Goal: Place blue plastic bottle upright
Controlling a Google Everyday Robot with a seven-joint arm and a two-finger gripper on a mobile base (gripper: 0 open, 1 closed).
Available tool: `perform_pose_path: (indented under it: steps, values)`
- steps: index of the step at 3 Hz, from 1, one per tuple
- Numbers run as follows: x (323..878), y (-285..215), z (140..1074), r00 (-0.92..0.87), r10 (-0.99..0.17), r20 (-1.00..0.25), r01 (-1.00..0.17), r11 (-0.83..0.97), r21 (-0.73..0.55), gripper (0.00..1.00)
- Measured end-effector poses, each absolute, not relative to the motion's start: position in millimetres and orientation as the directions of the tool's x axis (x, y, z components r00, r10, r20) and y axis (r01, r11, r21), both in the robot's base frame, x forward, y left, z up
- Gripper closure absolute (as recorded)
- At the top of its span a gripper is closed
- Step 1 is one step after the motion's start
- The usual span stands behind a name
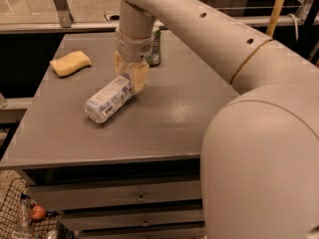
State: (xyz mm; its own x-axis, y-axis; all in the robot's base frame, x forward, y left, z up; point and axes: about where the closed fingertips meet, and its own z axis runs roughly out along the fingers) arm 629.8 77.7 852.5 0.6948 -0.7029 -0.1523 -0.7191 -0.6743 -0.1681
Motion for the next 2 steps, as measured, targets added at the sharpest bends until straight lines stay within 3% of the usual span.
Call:
perform_pose_path:
  steps: [1,2]
  values:
    - [619,85,857,0.719,-0.676,-0.161,-0.694,-0.696,-0.181,0.87]
    - [611,97,890,0.769,-0.620,-0.155,-0.636,-0.719,-0.281,1.00]
